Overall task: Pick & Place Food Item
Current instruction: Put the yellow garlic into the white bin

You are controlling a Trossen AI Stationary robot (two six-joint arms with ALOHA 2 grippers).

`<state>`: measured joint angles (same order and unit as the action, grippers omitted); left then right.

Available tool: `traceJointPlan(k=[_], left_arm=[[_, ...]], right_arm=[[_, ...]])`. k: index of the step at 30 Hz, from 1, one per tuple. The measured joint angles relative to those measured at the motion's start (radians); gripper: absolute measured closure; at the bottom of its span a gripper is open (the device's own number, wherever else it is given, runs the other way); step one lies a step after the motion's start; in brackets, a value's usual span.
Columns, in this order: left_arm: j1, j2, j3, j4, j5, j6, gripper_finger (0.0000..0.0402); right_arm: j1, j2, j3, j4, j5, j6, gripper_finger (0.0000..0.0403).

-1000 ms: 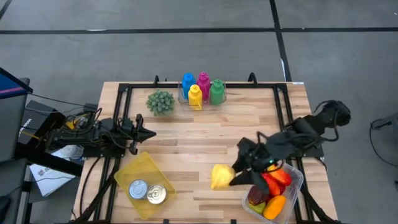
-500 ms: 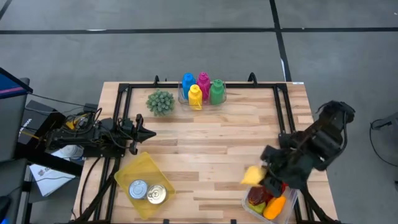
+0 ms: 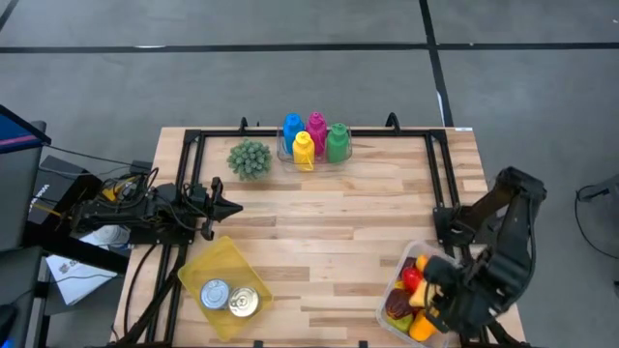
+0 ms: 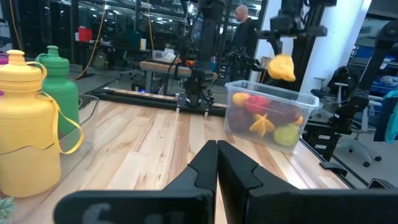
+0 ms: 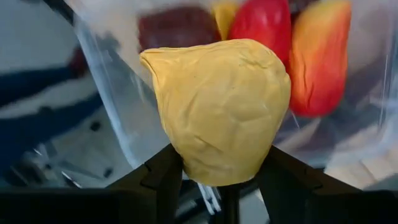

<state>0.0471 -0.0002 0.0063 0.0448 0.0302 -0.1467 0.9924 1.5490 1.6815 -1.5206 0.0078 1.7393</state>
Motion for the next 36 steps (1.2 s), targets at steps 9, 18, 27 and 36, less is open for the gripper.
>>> traceJointPlan(k=[9,18,27,36], left_arm=[[0.0,0.0,0.0,0.0,0.0,0.0,0.0401],[0.0,0.0,0.0,0.0,0.0,0.0,0.0401],[0.0,0.0,0.0,0.0,0.0,0.0,0.0401],[0.0,0.0,0.0,0.0,0.0,0.0,0.0401]], right_arm=[[0.068,0.105,-0.024,0.031,-0.068,-0.046,0.0228],[0.061,0.186,-0.024,0.081,-0.089,-0.117,0.0225],[0.054,0.193,-0.024,0.077,-0.086,-0.124,0.0173],[0.055,0.193,-0.024,0.103,-0.052,-0.116,0.0168]])
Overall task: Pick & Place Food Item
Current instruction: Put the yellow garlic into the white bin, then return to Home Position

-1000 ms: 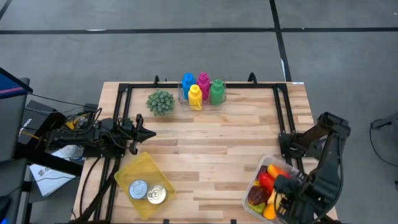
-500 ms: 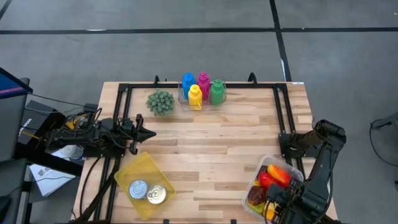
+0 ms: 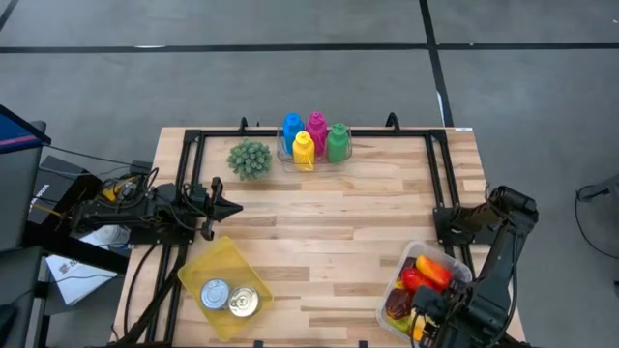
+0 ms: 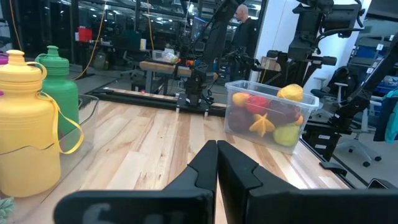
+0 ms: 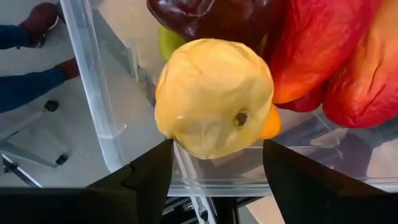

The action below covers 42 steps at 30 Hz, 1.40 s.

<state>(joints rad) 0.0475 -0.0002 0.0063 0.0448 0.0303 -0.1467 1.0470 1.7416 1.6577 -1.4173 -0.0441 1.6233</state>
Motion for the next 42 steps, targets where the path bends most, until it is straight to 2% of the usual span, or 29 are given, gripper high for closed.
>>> traceJointPlan(k=[5,8,12,16,25,27,29,31,35,39,42], left_arm=[[0.0,0.0,0.0,0.0,0.0,0.0,0.0401],[0.0,0.0,0.0,0.0,0.0,0.0,0.0401],[0.0,0.0,0.0,0.0,0.0,0.0,0.0401],[0.0,0.0,0.0,0.0,0.0,0.0,0.0401],[0.0,0.0,0.0,0.0,0.0,0.0,0.0401],[0.0,0.0,0.0,0.0,0.0,0.0,0.0401],[0.0,0.0,0.0,0.0,0.0,0.0,0.0401],[0.0,0.0,0.0,0.0,0.0,0.0,0.0401],[0.0,0.0,0.0,0.0,0.0,0.0,0.0401],[0.0,0.0,0.0,0.0,0.0,0.0,0.0401],[0.0,0.0,0.0,0.0,0.0,0.0,0.0401]], right_arm=[[-0.005,0.0,0.0,-0.015,0.014,0.0,0.0153],[-0.009,-0.002,-0.017,0.004,0.044,0.0,0.0153],[-0.023,-0.003,-0.071,0.082,0.034,-0.002,0.0153],[-0.035,-0.01,-0.066,0.082,0.038,-0.008,0.0153],[-0.043,-0.135,-0.036,0.099,0.084,-0.008,0.0153],[-0.041,-0.17,-0.028,0.102,0.125,-0.008,0.0153],[-0.031,-0.211,-0.026,0.126,0.25,-0.009,0.0153],[-0.016,-0.266,-0.026,0.137,0.429,-0.025,0.0154],[0.001,-0.379,-0.024,0.146,0.774,-0.16,0.0174],[0.017,-0.487,-0.025,0.12,1.055,-0.385,0.0237],[0.031,-0.572,-0.06,0.075,1.254,-0.497,0.031]])
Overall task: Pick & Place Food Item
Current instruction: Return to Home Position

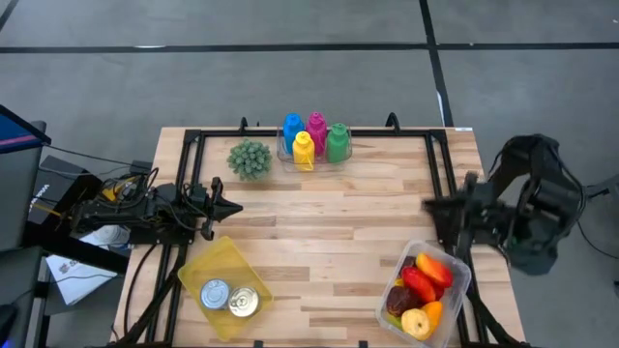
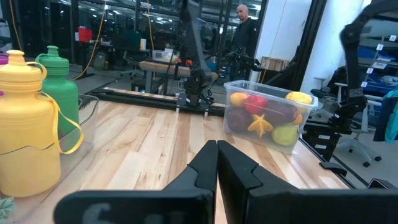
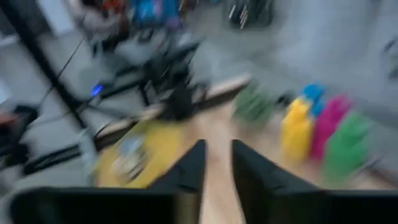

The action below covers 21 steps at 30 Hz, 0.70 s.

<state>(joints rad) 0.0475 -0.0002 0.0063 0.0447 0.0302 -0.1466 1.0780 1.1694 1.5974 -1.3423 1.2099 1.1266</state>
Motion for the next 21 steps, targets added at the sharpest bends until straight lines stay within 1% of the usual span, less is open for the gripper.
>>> traceJointPlan(k=[2,3,4,7,10,12,15,18,21], left_arm=[[0.0,0.0,0.0,0.0,0.0,0.0,0.0401],[0.0,0.0,0.0,0.0,0.0,0.0,0.0401],[0.0,0.0,0.0,0.0,0.0,0.0,0.0401],[0.0,0.0,0.0,0.0,0.0,0.0,0.0401],[0.0,0.0,0.0,0.0,0.0,0.0,0.0401],[0.0,0.0,0.0,0.0,0.0,0.0,0.0401],[0.0,0.0,0.0,0.0,0.0,0.0,0.0401],[0.0,0.0,0.0,0.0,0.0,0.0,0.0401],[0.0,0.0,0.0,0.0,0.0,0.0,0.0401]], right_arm=[[0.009,-0.063,-0.046,-0.024,0.11,-0.033,0.0363],[0.011,-0.099,-0.074,-0.03,0.144,-0.036,0.0382],[0.012,-0.137,-0.105,-0.03,0.167,-0.033,0.0391],[0.002,-0.246,-0.22,0.001,0.189,0.023,0.0388],[-0.006,-0.336,-0.368,0.113,0.188,0.043,0.0399],[0.001,-0.39,-0.47,0.235,0.178,0.016,0.0399],[0.015,-0.463,-0.621,0.462,0.151,-0.091,0.0401],[-0.003,-0.508,-0.786,0.76,0.138,-0.222,0.0401],[-0.062,-0.517,-0.94,1.118,0.031,-0.381,0.0402]])
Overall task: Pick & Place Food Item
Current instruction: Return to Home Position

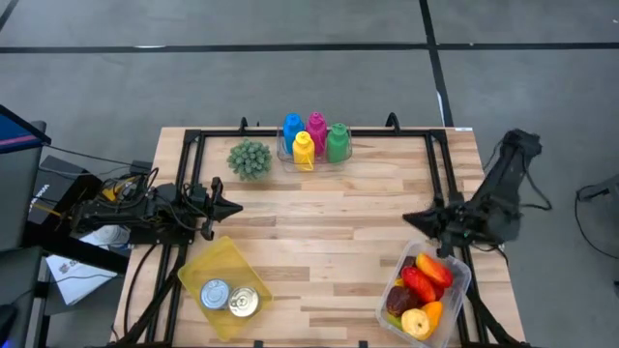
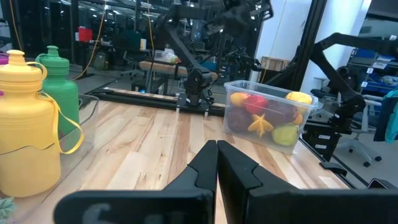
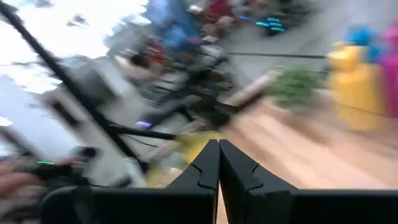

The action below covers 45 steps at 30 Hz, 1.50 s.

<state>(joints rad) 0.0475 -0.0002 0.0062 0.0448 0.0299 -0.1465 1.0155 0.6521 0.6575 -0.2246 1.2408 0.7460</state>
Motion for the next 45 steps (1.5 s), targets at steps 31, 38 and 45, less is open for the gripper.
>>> traceJointPlan(k=[31,38,45], left_arm=[[0.0,0.0,0.0,0.0,0.0,0.0,0.0401],[0.0,0.0,0.0,0.0,0.0,0.0,0.0401],[0.0,0.002,0.0,0.0,0.0,0.0,0.0401]], right_arm=[[-0.658,-0.532,-0.447,0.342,-0.657,-0.585,0.0403],[-0.696,-0.653,-0.65,0.447,-0.745,-0.622,0.0403],[-0.777,-0.651,-0.645,0.406,-0.98,-0.723,0.0403]])
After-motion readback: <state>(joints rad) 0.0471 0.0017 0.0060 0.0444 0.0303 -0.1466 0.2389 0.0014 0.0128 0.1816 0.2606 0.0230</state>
